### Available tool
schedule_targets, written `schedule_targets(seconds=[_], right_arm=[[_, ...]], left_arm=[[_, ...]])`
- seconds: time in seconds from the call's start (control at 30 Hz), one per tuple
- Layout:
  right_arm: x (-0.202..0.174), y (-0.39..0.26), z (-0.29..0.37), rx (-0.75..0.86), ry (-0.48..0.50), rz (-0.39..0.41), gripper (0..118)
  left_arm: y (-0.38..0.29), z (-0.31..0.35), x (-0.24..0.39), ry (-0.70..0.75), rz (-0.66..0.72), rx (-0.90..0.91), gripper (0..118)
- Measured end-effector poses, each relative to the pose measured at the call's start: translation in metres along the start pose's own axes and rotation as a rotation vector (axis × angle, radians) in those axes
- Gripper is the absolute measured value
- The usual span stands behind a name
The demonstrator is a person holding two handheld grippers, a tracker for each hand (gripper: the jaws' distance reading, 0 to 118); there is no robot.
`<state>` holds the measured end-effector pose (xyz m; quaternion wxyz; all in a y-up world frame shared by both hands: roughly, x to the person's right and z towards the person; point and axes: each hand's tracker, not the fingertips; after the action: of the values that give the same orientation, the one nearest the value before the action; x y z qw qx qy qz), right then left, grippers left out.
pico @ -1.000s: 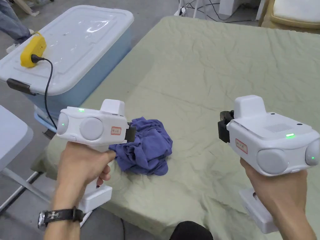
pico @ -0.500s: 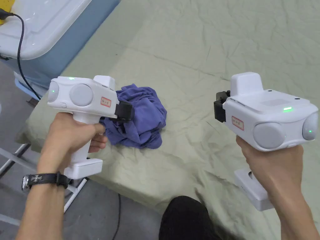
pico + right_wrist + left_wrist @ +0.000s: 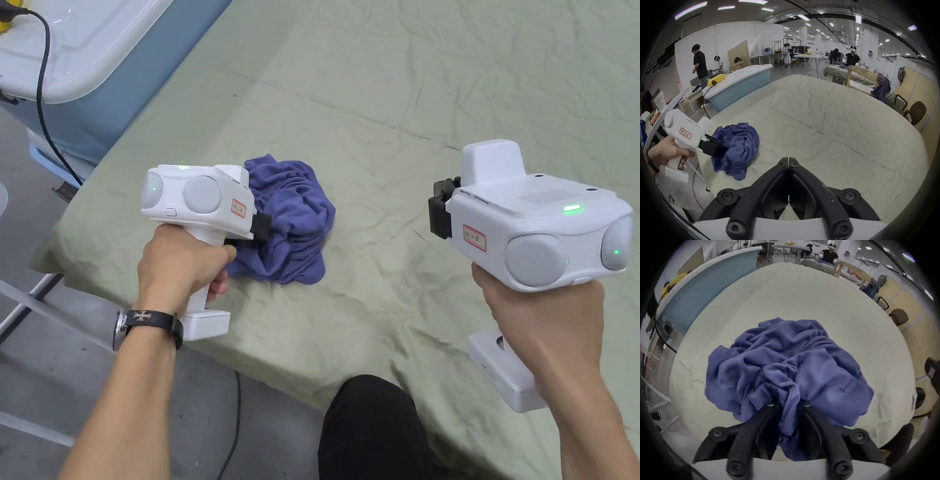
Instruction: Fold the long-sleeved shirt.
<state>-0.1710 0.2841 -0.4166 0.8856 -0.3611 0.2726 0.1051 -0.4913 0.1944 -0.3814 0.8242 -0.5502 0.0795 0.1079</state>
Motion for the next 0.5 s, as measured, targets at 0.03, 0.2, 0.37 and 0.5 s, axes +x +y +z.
schedule_targets(seconds=[0.03, 0.2, 0.37, 0.5], right_arm=[[0.001, 0.000, 0.002, -0.001, -0.002, -0.003, 2], [0.004, -0.001, 0.017, 0.010, -0.020, 0.004, 2], [0.011, 0.002, 0.049, 0.062, -0.036, -0.009, 2], [0.019, 0.005, 0.082, 0.126, -0.059, -0.023, 2]], left_arm=[[-0.003, 0.002, 0.002, -0.001, 0.005, 0.012, 14], [-0.013, 0.021, 0.010, -0.012, 0.043, 0.082, 12], [-0.009, 0.083, 0.020, -0.021, 0.074, 0.287, 11], [0.002, 0.155, 0.037, 0.024, 0.027, 0.458, 11]])
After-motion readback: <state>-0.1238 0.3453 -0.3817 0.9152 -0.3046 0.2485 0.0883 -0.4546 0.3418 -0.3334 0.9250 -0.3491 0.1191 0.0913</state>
